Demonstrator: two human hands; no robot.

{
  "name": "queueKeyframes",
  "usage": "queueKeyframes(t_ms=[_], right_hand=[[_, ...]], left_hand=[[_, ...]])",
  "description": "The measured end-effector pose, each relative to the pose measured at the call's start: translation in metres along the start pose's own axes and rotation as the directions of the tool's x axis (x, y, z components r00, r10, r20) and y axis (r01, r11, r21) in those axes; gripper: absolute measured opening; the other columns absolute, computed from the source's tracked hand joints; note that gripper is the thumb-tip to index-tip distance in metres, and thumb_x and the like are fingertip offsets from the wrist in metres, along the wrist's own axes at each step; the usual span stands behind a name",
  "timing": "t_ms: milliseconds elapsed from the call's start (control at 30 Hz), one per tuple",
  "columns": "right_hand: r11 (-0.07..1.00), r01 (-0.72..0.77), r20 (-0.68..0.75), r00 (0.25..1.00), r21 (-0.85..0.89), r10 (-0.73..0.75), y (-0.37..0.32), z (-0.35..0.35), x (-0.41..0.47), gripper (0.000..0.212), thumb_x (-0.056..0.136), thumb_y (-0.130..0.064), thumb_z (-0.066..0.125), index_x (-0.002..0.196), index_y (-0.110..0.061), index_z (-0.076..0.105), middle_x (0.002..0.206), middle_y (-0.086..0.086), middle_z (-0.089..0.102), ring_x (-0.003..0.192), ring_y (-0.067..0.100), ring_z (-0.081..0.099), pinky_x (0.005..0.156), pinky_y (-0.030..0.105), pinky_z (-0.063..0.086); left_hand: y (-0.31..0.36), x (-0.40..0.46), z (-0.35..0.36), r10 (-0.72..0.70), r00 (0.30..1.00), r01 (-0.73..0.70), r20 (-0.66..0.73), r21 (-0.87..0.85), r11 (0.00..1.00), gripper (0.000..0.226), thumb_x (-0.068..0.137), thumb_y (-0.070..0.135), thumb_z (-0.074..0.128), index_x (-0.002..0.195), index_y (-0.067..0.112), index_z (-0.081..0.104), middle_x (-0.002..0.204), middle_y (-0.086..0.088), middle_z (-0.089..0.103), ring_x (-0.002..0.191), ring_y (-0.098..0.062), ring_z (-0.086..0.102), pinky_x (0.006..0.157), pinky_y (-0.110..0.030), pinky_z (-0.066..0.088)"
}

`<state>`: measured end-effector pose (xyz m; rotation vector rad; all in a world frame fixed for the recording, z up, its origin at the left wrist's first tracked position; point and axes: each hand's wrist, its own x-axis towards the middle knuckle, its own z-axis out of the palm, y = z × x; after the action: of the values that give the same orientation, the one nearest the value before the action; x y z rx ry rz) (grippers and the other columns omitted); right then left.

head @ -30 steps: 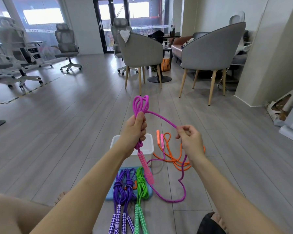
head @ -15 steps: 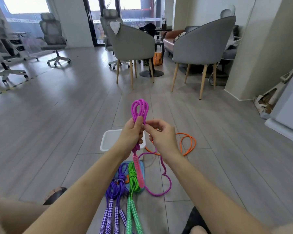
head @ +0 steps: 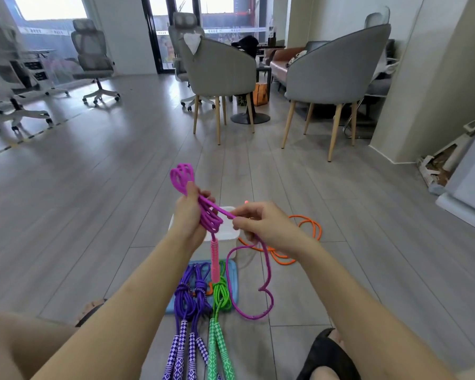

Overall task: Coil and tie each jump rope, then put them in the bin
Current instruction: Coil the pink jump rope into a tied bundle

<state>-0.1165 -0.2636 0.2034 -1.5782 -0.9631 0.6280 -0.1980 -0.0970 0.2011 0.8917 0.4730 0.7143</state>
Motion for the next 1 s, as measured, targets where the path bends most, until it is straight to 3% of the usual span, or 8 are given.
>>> queueKeyframes(t_ms=[100, 200, 433, 533, 633, 800, 900, 1000], right_hand=[[0.993, -0.008, 0.138, 0.990, -0.118, 0.024, -0.004, -0.022, -0.006, 0.014, 0.102, -0.017, 0.062, 0.104, -0.014, 0.076, 0.069, -0.002, 0.059, 0.056, 0.013, 0.043, 0.051, 0.026, 0.034], [0.984, -0.005, 0.135, 0.990, -0.180, 0.030, -0.004, -0.040, -0.009, 0.018, 0.104, -0.020, 0.060, 0.106, -0.011, 0.076, 0.062, -0.009, 0.050, 0.055, 0.006, 0.039, 0.052, 0.024, 0.031], [0.967, 0.107, -0.060, 0.990, -0.232, -0.124, 0.005, -0.050, -0.003, 0.011, 0.100, -0.014, 0.064, 0.104, -0.013, 0.075, 0.067, -0.015, 0.061, 0.064, -0.003, 0.050, 0.058, 0.010, 0.039], [0.941, 0.154, -0.042, 0.984, -0.303, -0.174, 0.007, -0.043, 0.001, 0.010, 0.098, -0.021, 0.068, 0.101, -0.024, 0.077, 0.084, -0.002, 0.073, 0.078, 0.013, 0.061, 0.073, 0.028, 0.050], [0.921, 0.192, -0.063, 0.972, -0.339, -0.226, 0.002, -0.035, 0.001, 0.009, 0.097, -0.021, 0.069, 0.100, -0.022, 0.078, 0.086, -0.007, 0.073, 0.082, 0.007, 0.064, 0.078, 0.028, 0.049], [0.904, 0.197, -0.088, 0.965, -0.379, -0.247, 0.001, -0.021, 0.002, 0.009, 0.096, -0.022, 0.070, 0.098, -0.025, 0.078, 0.089, -0.010, 0.076, 0.089, 0.008, 0.071, 0.087, 0.037, 0.056], [0.876, 0.168, -0.134, 0.958, -0.452, -0.253, 0.008, -0.018, 0.005, 0.007, 0.092, -0.032, 0.071, 0.097, -0.031, 0.076, 0.088, -0.015, 0.075, 0.087, 0.006, 0.069, 0.085, 0.042, 0.056], [0.833, 0.090, -0.200, 0.951, -0.545, -0.234, 0.012, -0.028, 0.005, 0.014, 0.088, -0.045, 0.074, 0.094, -0.033, 0.075, 0.083, -0.014, 0.073, 0.081, 0.007, 0.065, 0.075, 0.039, 0.055]], left_hand=[[0.026, 0.017, -0.021, -0.101, 0.995, 0.093, -0.003, -0.362, 0.927, 0.039, 0.106, 0.046, 0.043, 0.078, 0.019, 0.050, 0.057, 0.007, 0.051, 0.045, -0.008, 0.052, 0.049, -0.020, 0.050], [0.044, 0.025, -0.040, -0.164, 0.978, 0.205, 0.127, -0.469, 0.859, 0.044, 0.104, 0.051, 0.044, 0.073, 0.020, 0.050, 0.055, 0.010, 0.043, 0.039, -0.003, 0.041, 0.040, -0.016, 0.038], [0.039, 0.001, -0.021, -0.271, 0.916, 0.223, 0.296, 0.188, 0.957, 0.031, 0.106, 0.044, 0.046, 0.086, 0.020, 0.049, 0.065, 0.007, 0.045, 0.042, -0.004, 0.041, 0.036, -0.017, 0.037], [0.028, -0.013, -0.009, -0.286, 0.911, 0.192, 0.297, 0.308, 0.932, 0.033, 0.107, 0.038, 0.048, 0.087, 0.014, 0.054, 0.090, -0.010, 0.074, 0.081, -0.029, 0.077, 0.064, -0.034, 0.064], [0.022, -0.025, -0.004, -0.356, 0.855, 0.212, 0.376, 0.374, 0.903, 0.032, 0.109, 0.036, 0.043, 0.091, 0.011, 0.050, 0.120, -0.025, 0.071, 0.106, -0.042, 0.072, 0.086, -0.050, 0.062], [0.004, -0.038, 0.006, -0.348, 0.858, 0.161, 0.377, 0.446, 0.880, 0.033, 0.109, 0.033, 0.044, 0.108, 0.001, 0.053, 0.113, -0.031, 0.070, 0.087, -0.042, 0.075, 0.086, -0.057, 0.060], [-0.003, -0.042, 0.011, -0.312, 0.880, 0.095, 0.358, 0.511, 0.854, 0.033, 0.110, 0.033, 0.043, 0.100, 0.005, 0.057, 0.070, -0.006, 0.066, 0.048, -0.015, 0.057, 0.063, -0.038, 0.061], [-0.002, -0.038, 0.011, -0.364, 0.843, 0.053, 0.397, 0.611, 0.790, 0.025, 0.109, 0.037, 0.044, 0.099, 0.015, 0.050, 0.065, 0.004, 0.043, 0.047, -0.008, 0.032, 0.045, -0.022, 0.041]])
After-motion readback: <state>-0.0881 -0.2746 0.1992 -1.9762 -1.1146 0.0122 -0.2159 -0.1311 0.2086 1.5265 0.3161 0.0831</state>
